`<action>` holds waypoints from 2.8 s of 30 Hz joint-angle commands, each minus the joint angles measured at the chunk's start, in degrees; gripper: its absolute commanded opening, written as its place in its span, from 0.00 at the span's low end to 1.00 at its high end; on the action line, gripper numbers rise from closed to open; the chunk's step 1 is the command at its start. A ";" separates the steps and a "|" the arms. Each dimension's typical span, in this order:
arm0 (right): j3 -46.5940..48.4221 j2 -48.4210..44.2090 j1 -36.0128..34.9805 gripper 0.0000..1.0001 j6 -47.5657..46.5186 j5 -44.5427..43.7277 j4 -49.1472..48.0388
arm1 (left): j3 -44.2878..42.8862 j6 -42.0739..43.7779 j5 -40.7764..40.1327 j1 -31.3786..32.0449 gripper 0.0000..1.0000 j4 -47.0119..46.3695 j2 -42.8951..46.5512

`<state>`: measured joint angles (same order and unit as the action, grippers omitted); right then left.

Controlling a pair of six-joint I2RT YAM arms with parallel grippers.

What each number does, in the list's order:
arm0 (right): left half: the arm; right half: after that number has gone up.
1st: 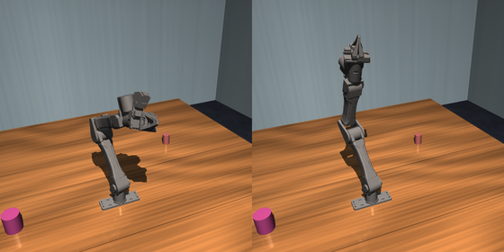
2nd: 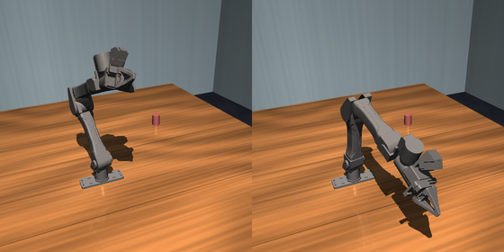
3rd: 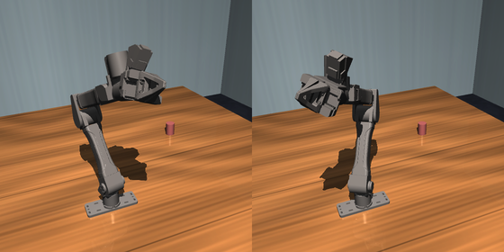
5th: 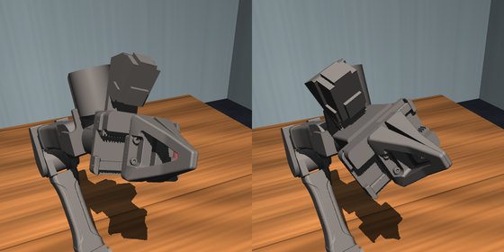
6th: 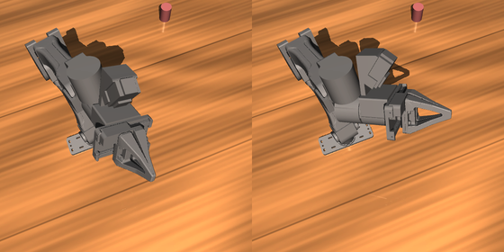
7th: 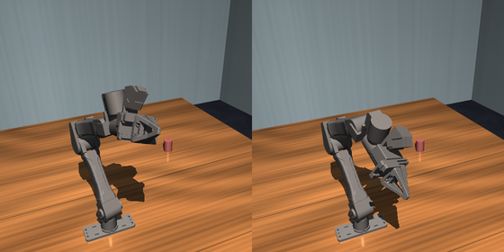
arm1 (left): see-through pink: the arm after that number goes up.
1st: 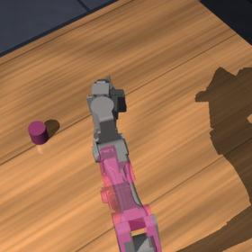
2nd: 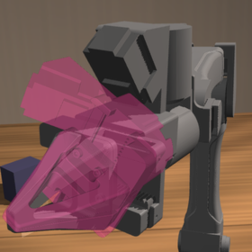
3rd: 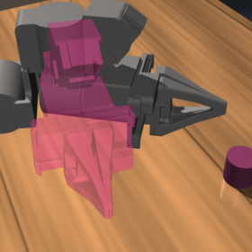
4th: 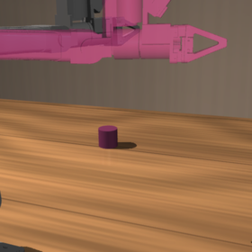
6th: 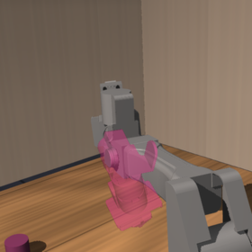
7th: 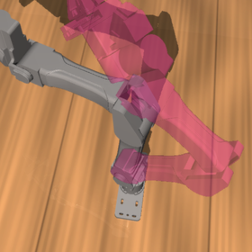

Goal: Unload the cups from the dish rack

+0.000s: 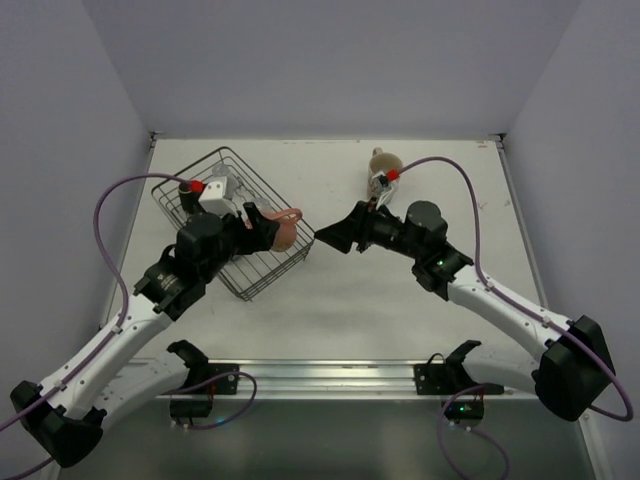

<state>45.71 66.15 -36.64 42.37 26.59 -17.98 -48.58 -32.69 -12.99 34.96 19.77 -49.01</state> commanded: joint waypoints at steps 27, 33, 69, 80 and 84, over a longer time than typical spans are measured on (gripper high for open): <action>-11.52 2.14 -1.68 0.50 13.18 7.78 -43.98 | 6.30 -22.94 26.53 0.11 0.13 -36.20 2.26; -12.58 0.21 -1.68 0.18 13.53 7.16 -45.04 | 8.32 -24.70 26.88 0.20 0.22 -38.57 2.69; 22.57 -7.46 19.58 0.00 -18.19 -14.80 46.89 | -1.09 14.22 2.63 0.11 1.00 2.64 10.95; 36.08 15.03 34.27 0.00 -21.19 -27.55 49.18 | 3.49 16.16 0.78 0.11 1.00 0.97 12.72; 48.39 28.75 34.53 0.00 -23.91 -31.33 53.83 | 3.58 16.60 0.07 0.11 1.00 1.68 11.84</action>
<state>85.52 90.37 -1.80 21.65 -0.78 36.32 -45.25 -18.15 -11.79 35.27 21.61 -36.77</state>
